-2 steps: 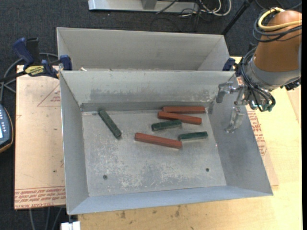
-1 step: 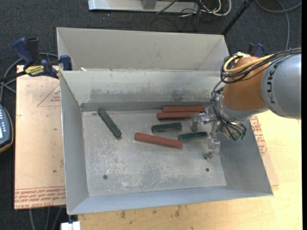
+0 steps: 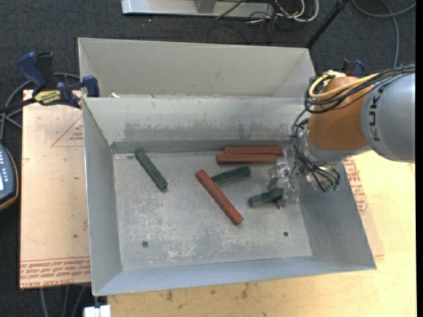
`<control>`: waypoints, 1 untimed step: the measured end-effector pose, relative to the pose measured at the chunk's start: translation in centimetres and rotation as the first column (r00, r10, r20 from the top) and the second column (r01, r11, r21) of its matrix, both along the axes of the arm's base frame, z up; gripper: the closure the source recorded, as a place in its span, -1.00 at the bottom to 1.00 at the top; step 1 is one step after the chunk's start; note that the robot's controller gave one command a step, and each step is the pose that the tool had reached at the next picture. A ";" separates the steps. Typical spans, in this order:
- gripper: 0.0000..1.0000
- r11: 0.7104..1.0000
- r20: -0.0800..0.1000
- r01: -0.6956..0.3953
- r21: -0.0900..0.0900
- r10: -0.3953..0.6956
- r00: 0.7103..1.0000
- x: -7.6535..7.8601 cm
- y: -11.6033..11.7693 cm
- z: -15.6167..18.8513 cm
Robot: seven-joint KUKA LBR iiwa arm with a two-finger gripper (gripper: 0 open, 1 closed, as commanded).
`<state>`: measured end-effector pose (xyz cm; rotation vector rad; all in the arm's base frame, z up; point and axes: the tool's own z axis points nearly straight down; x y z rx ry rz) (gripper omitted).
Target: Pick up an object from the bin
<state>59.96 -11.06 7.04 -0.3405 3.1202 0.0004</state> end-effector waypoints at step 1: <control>1.00 1.000 0.007 -0.003 -0.001 0.003 1.000 -3.3 2.7 12.8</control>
Offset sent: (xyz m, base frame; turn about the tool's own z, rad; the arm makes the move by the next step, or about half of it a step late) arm -0.0351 0.0260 0.1229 -0.0011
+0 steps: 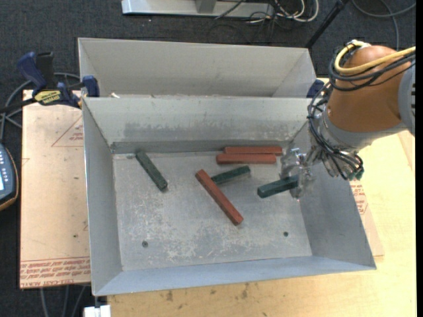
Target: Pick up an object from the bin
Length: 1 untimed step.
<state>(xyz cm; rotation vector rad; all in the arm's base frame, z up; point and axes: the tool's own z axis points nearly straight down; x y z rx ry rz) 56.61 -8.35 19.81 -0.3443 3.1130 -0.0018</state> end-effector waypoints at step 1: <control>1.00 1.000 -0.002 -0.006 -0.001 0.006 1.000 -0.9 -1.1 3.8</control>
Offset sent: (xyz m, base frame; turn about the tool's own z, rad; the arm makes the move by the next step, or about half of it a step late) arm -0.0102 -0.0109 0.0354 -0.0086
